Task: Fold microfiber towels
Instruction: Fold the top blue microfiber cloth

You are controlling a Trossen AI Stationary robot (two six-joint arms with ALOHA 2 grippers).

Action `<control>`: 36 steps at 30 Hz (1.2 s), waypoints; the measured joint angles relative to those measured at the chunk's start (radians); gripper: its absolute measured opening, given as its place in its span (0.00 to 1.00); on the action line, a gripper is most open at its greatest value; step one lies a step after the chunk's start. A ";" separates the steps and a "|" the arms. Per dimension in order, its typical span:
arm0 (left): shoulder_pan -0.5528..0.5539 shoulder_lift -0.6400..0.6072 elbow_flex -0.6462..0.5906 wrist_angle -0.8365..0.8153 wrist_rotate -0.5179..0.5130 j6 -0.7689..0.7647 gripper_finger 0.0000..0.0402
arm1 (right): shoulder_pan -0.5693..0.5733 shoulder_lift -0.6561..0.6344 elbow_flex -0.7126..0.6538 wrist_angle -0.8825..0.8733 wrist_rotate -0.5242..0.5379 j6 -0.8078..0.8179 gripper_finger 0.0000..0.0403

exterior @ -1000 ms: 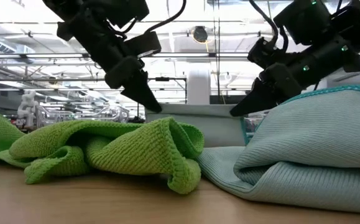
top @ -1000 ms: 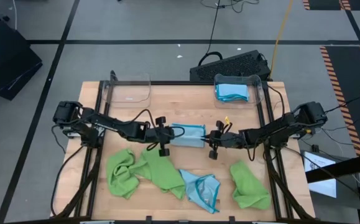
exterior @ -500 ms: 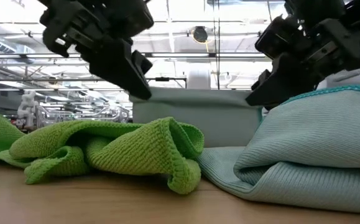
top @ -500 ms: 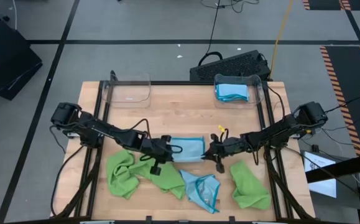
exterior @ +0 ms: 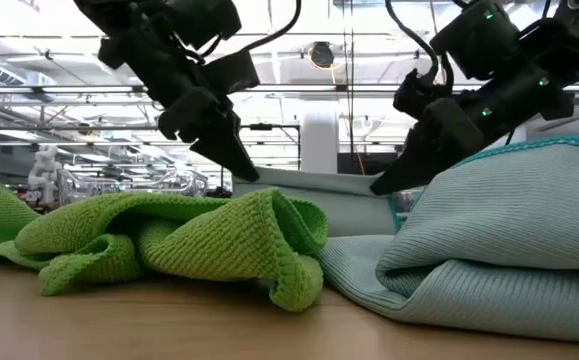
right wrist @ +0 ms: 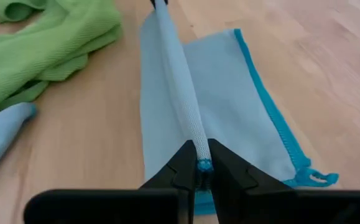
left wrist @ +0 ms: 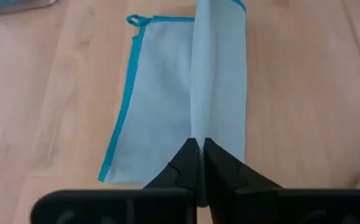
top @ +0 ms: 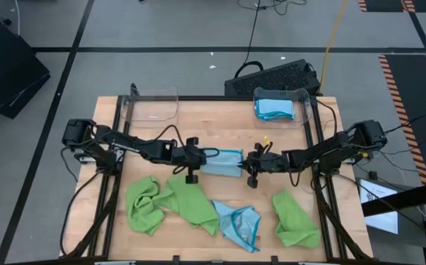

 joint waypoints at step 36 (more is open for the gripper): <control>-0.106 -0.018 0.000 -0.071 0.016 -0.052 0.03 | 0.098 -0.029 0.162 -0.248 0.000 0.043 0.04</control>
